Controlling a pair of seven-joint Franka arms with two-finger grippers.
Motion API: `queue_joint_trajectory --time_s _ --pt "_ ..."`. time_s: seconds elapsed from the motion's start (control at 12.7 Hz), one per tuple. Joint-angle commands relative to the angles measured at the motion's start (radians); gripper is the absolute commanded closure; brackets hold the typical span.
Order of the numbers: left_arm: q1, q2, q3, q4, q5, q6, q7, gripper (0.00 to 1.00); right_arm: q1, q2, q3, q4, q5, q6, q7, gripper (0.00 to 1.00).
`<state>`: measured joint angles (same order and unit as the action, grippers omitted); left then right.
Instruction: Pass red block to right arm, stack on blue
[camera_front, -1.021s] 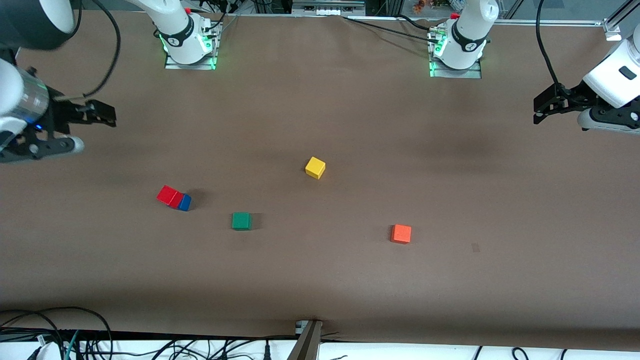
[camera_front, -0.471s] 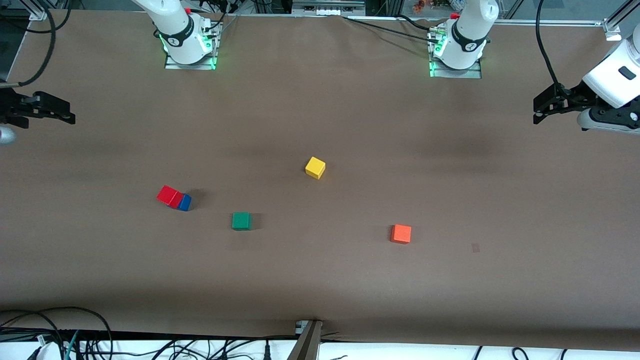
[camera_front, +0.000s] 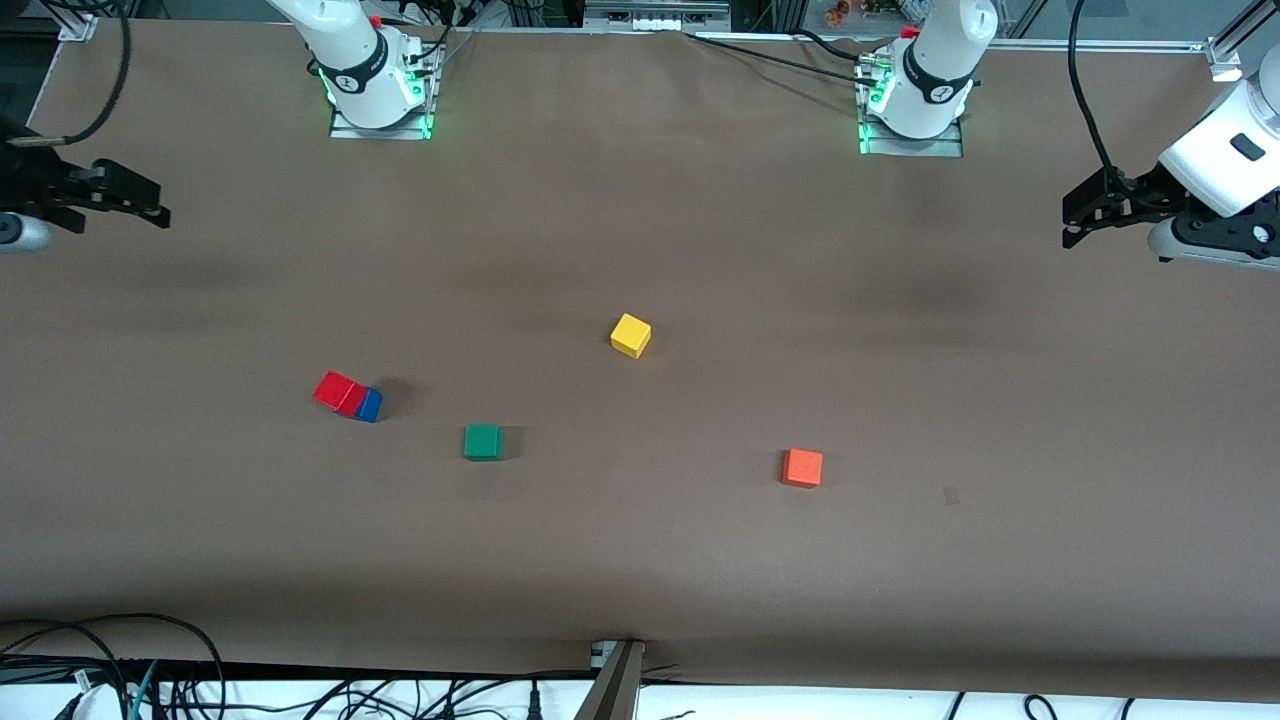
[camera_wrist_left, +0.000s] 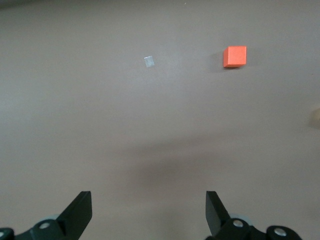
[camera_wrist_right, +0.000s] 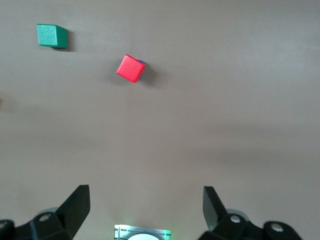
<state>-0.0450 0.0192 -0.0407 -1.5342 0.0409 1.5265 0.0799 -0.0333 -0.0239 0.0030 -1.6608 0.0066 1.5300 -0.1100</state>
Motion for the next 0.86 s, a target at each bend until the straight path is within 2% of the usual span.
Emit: queue_joint_trajectory --time_s 0.0,0.79 --pt "-0.003 -0.005 0.005 0.003 -0.010 -0.016 0.018 0.00 -0.033 -0.019 0.043 -0.022 -0.014 0.018 0.016 0.00" --pt "0.004 -0.004 0.012 -0.001 -0.010 -0.040 0.015 0.00 0.004 -0.018 0.029 -0.017 -0.016 0.022 0.013 0.00"
